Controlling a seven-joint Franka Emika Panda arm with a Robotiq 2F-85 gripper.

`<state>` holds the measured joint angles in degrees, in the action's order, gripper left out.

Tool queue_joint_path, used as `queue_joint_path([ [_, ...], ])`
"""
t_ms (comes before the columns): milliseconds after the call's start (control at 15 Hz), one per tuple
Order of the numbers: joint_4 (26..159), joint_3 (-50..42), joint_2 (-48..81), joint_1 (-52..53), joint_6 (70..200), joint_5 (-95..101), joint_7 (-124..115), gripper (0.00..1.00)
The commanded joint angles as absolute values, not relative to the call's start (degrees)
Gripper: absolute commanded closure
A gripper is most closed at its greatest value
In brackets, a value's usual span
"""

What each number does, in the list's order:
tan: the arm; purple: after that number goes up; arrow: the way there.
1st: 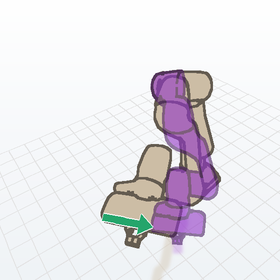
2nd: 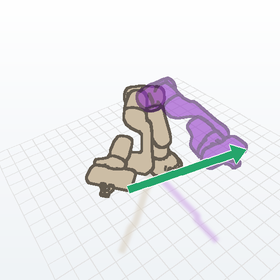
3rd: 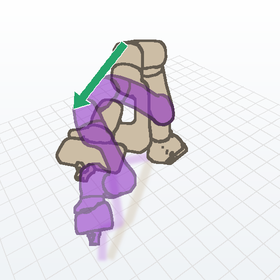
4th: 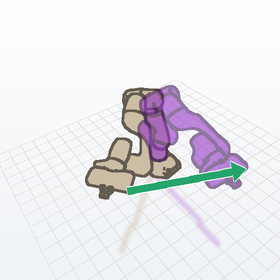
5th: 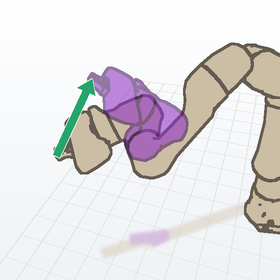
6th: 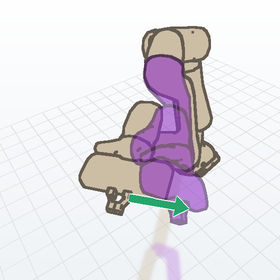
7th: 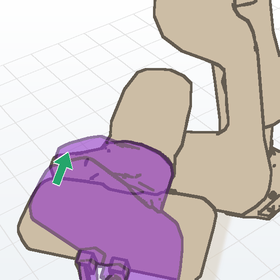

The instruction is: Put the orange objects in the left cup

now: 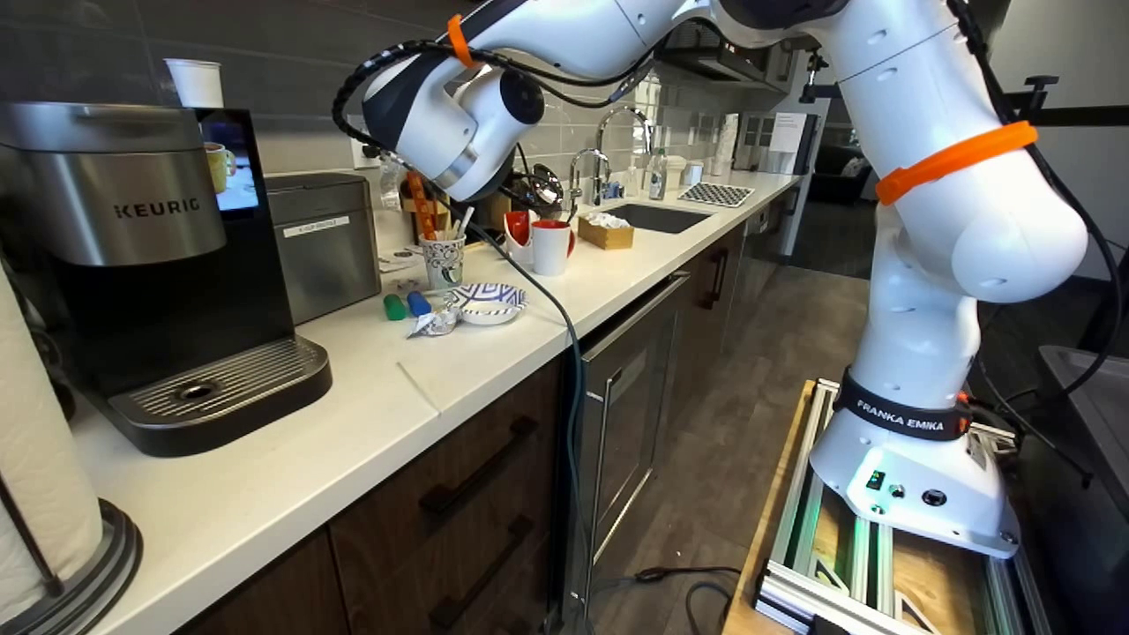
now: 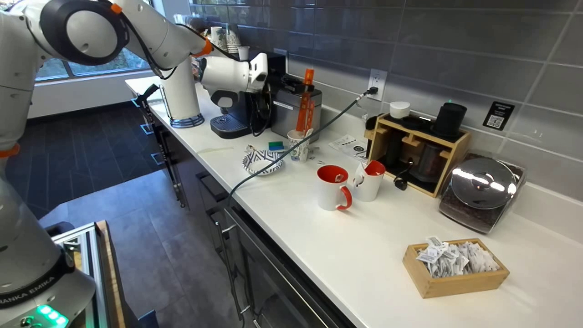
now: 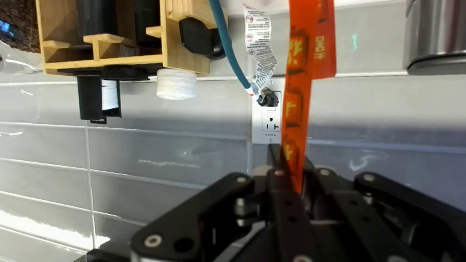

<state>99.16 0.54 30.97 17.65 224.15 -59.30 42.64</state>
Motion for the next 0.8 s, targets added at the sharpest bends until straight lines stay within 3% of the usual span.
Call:
queue_joint_path([
  [0, 94.41, -0.77, 34.17, 18.74, 226.95, -63.33, 46.25, 0.66],
  [533, 95.24, 0.75, 30.05, 19.72, 225.41, -72.01, 53.4, 0.07],
  [600, 96.82, 1.32, 27.94, 20.1, 225.51, -72.34, 53.66, 0.01],
  [733, 99.81, 2.5, 23.3, 20.73, 224.51, -73.94, 55.73, 0.0],
])
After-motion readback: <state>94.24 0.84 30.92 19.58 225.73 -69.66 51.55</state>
